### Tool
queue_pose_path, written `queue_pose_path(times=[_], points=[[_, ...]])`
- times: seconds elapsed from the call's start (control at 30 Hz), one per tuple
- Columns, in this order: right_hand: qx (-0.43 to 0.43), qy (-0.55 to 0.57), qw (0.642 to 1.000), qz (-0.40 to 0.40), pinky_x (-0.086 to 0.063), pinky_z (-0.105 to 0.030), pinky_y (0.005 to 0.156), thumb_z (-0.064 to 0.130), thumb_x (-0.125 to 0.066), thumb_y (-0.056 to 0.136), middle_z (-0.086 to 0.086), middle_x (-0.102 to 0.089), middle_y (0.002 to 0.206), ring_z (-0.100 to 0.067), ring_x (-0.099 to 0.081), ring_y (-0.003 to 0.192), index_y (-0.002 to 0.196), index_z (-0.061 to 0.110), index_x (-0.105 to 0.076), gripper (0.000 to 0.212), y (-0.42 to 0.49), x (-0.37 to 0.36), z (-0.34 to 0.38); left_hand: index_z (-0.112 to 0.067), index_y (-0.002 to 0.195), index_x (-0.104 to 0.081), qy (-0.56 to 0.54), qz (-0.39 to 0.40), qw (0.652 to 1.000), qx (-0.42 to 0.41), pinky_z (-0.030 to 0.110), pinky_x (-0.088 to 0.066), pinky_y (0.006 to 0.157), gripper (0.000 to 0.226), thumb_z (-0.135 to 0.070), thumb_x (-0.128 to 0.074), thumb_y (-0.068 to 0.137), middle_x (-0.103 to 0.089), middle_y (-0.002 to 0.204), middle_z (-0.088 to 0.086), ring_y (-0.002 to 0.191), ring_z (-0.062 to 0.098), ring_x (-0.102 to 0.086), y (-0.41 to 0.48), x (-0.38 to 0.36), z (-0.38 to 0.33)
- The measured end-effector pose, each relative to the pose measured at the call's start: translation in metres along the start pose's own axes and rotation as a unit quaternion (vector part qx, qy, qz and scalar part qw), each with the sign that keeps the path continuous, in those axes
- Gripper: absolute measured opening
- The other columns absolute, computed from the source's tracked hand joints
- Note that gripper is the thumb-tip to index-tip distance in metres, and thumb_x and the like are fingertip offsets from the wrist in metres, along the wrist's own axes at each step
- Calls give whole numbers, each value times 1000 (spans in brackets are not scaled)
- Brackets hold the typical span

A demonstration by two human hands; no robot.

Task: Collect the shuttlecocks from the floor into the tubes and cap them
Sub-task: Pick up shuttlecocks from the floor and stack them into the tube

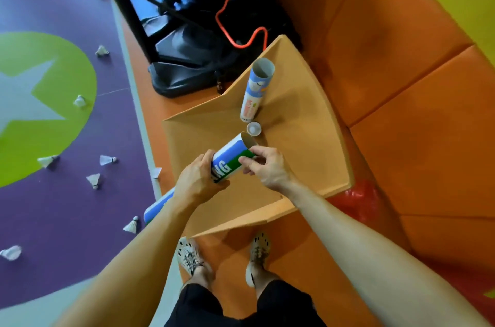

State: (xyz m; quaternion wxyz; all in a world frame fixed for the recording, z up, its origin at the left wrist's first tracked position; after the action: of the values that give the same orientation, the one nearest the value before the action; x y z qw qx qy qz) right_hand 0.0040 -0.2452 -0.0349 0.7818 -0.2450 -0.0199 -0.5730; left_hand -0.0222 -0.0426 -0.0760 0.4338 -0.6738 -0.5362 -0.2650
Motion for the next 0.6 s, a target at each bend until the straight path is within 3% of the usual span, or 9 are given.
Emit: queue_pose_path(times=[0.13, 0.2, 0.27, 0.33, 0.43, 0.6], points=[[-31, 92, 993, -60, -62, -37, 64, 26, -72, 96, -7, -80, 91, -26, -80, 76, 101, 20, -76, 9, 10, -12, 0, -29, 117, -47, -18, -12, 997, 70, 43, -57, 72, 63, -45, -91, 75, -64, 98, -1, 87, 27, -64, -18, 6, 43], [-50, 43, 995, -75, -64, -39, 66, 27, -67, 98, -4, -79, 92, -22, -80, 73, 99, 24, -75, 9, 16, -17, -9, -27, 121, -49, -21, -15, 995, 101, 42, -57, 73, 63, -44, -91, 77, -62, 100, -1, 89, 26, -64, -28, 11, 64], [-60, -47, 997, -31, -66, -47, 72, 33, -63, 96, 7, -78, 86, -14, -79, 75, 96, 31, -74, 12, 22, -34, -13, -30, 122, -49, -37, -24, 991, 124, 44, -61, 75, 65, -45, -92, 76, -62, 100, -2, 90, 25, -67, -40, 22, 86], [-70, -141, 987, 28, -66, -44, 78, 35, -62, 95, 12, -77, 83, -10, -77, 82, 99, 33, -74, 13, 25, -61, -7, -33, 124, -48, -52, -35, 987, 147, 47, -63, 77, 68, -48, -92, 74, -67, 102, -3, 91, 25, -69, -54, 38, 112], [-56, -274, 955, 103, -59, -35, 90, 36, -60, 98, 11, -76, 107, -14, -70, 101, 113, 30, -75, 22, 28, -115, 17, -35, 114, -43, -57, -48, 980, 187, 46, -62, 76, 64, -46, -92, 76, -67, 98, -4, 88, 24, -69, -88, 66, 161], [-30, -364, 902, 228, -56, -35, 98, 42, -57, 99, 10, -71, 126, -14, -67, 111, 124, 31, -70, 30, 36, -242, 47, -32, 105, -44, -89, -89, 949, 291, 48, -61, 73, 59, -52, -92, 75, -68, 90, -8, 83, 25, -70, -178, 106, 270]])
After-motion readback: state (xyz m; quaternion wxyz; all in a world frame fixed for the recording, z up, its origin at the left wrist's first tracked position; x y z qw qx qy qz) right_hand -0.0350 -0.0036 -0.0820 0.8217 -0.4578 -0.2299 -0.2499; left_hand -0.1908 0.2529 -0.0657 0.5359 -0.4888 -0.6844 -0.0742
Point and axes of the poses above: each hand's wrist, its own y-axis towards the middle knuckle, its own x-axis out of the back of the hand, z = x × y, the point moved 7 cm from there along y, towards the middle knuckle
